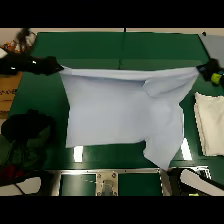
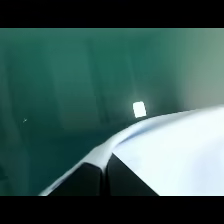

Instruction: Fold the shirts.

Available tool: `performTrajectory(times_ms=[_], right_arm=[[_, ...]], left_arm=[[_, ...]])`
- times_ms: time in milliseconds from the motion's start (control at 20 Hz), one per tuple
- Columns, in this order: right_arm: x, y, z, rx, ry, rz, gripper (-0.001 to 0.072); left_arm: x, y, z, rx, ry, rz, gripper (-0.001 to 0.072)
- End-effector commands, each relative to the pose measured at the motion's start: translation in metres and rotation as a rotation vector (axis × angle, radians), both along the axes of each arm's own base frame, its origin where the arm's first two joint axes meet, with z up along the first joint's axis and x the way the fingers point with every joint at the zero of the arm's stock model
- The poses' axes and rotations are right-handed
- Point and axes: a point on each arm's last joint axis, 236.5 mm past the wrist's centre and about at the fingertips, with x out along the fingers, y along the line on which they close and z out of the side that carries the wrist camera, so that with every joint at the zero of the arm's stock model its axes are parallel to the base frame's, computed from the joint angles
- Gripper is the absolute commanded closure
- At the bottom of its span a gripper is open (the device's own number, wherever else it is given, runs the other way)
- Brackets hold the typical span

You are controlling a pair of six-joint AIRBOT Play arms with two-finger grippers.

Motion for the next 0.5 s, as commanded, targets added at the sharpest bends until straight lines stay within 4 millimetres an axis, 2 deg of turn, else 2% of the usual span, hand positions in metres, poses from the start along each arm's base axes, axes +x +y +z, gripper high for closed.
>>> performTrajectory(times_ms=[0,100,200,300,450], right_arm=[[0.032,-0.005,-0.098,0.07,0.168,0.009,0.0702],[0.049,-0.013,-0.125,0.097,0.204,0.006,0.0702],[0.066,-0.02,-0.137,0.112,0.207,0.002,0.0702],[0.081,-0.027,-0.136,0.108,0.189,0.0,0.0702],[0.103,-0.033,-0.116,0.131,0.125,-0.013,0.0702]], left_arm=[[0.035,-0.008,-0.09,-0.011,0.085,0.063,0.0683],[0.048,-0.006,-0.109,-0.04,0.097,0.11,0.0683],[0.059,0.0,-0.112,-0.037,0.069,0.152,0.0682],[0.07,0.005,-0.104,-0.03,0.029,0.176,0.0682],[0.087,0.01,-0.081,-0.031,-0.041,0.199,0.0682]])
